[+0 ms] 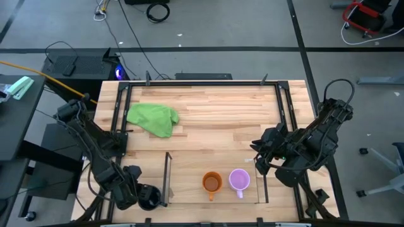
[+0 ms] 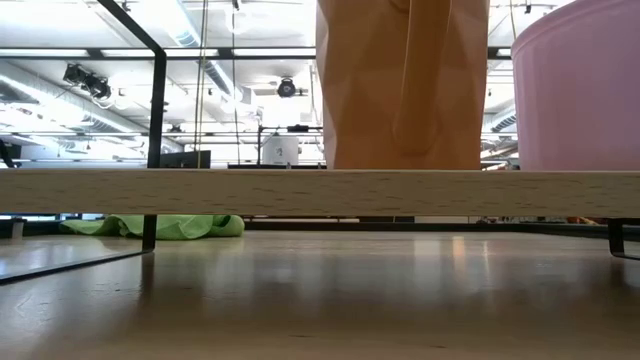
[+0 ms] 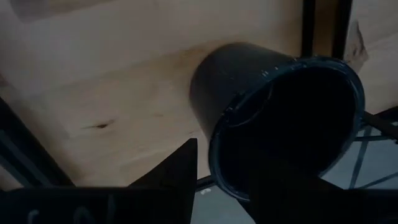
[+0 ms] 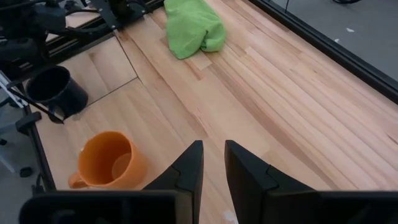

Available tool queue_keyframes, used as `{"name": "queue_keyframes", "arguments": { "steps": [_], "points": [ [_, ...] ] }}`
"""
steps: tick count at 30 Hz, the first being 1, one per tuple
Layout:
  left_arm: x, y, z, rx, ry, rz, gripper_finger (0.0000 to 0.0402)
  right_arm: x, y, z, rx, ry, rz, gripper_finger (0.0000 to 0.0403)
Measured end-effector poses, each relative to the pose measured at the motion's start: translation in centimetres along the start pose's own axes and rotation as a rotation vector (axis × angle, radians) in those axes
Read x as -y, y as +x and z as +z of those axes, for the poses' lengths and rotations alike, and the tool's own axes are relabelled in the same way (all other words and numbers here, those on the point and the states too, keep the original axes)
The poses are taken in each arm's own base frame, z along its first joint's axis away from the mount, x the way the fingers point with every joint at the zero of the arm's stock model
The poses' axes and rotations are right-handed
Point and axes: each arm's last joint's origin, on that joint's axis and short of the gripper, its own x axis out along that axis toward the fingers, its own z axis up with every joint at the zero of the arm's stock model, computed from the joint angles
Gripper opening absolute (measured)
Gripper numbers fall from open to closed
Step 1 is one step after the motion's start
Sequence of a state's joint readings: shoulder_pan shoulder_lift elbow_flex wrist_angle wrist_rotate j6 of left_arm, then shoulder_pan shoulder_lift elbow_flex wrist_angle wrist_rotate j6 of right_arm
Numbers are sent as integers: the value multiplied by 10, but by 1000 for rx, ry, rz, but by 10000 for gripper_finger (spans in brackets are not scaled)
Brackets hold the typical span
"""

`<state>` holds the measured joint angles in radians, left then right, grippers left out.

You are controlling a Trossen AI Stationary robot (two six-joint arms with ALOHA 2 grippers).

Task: Stack small to large cups/mugs on shelf
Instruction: Put the black cup on the shelf

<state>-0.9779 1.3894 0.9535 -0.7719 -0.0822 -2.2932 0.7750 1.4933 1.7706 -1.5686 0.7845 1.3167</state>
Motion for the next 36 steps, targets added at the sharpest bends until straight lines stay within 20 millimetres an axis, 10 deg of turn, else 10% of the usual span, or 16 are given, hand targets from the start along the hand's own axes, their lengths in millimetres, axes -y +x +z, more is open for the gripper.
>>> {"name": "queue_keyframes", "arguments": {
  "steps": [21,36],
  "points": [
    [1,22,-4,13,3,76,124,-1,0,0,2,5,5,74],
    [3,21,5,58,102,89,27,0,0,1,21,4,0,74]
  ]
}}
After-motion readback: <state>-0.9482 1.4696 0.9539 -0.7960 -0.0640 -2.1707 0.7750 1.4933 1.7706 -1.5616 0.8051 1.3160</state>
